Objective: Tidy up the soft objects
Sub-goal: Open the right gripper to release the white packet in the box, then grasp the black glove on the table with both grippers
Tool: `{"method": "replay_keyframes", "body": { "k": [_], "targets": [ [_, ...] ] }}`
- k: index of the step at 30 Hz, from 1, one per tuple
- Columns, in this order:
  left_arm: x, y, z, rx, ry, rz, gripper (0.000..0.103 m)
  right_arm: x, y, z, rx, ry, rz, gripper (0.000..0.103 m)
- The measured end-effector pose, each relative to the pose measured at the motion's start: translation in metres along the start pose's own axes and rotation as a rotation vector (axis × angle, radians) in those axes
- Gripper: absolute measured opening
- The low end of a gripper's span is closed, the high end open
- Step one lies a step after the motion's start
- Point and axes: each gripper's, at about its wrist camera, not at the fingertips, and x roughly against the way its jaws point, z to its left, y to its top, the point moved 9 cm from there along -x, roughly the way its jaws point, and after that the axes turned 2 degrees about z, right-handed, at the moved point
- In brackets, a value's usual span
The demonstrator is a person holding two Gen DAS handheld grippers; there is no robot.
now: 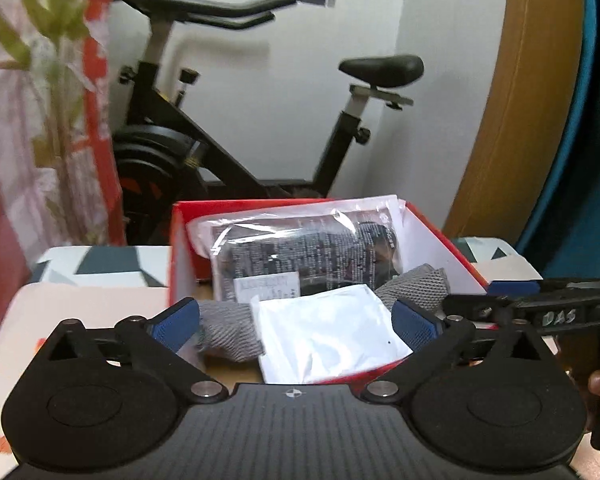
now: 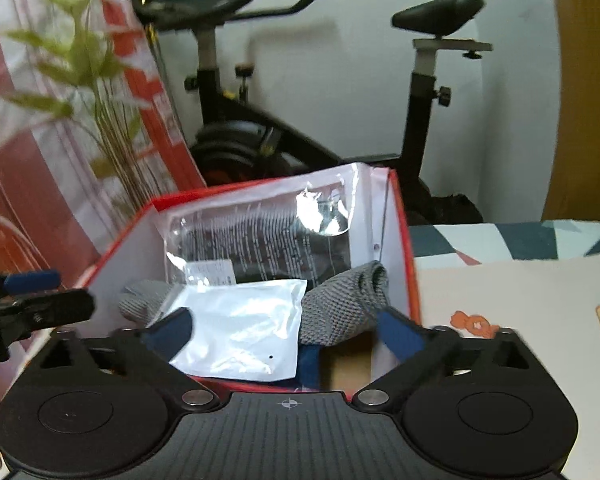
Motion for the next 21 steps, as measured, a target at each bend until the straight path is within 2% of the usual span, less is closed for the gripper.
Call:
{"method": "replay_keyframes", "body": {
  "k": [7, 11, 17, 21],
  "targets": [
    [0.038, -0.025, 0.006, 0.012, 0.083, -0.023, 0.103, 0.035, -0.014, -0.003, -0.009, -0.028, -0.098, 0.103],
    [0.055, -0.049, 0.012, 0.033, 0.126, -0.025, 0.103, 0.047, -0.033, 0.000, 0.020, -0.025, -0.120, 0.103],
    [0.068, -0.089, 0.011, 0.066, 0.106, 0.017, 0.103, 0.053, -0.075, 0.008, 0.088, 0.006, -0.072, 0.103],
    [0.069, -0.116, 0.005, 0.076, 0.095, 0.049, 0.103, 0.047, -0.113, 0.011, 0.118, 0.014, 0.004, 0.102]
  ]
}}
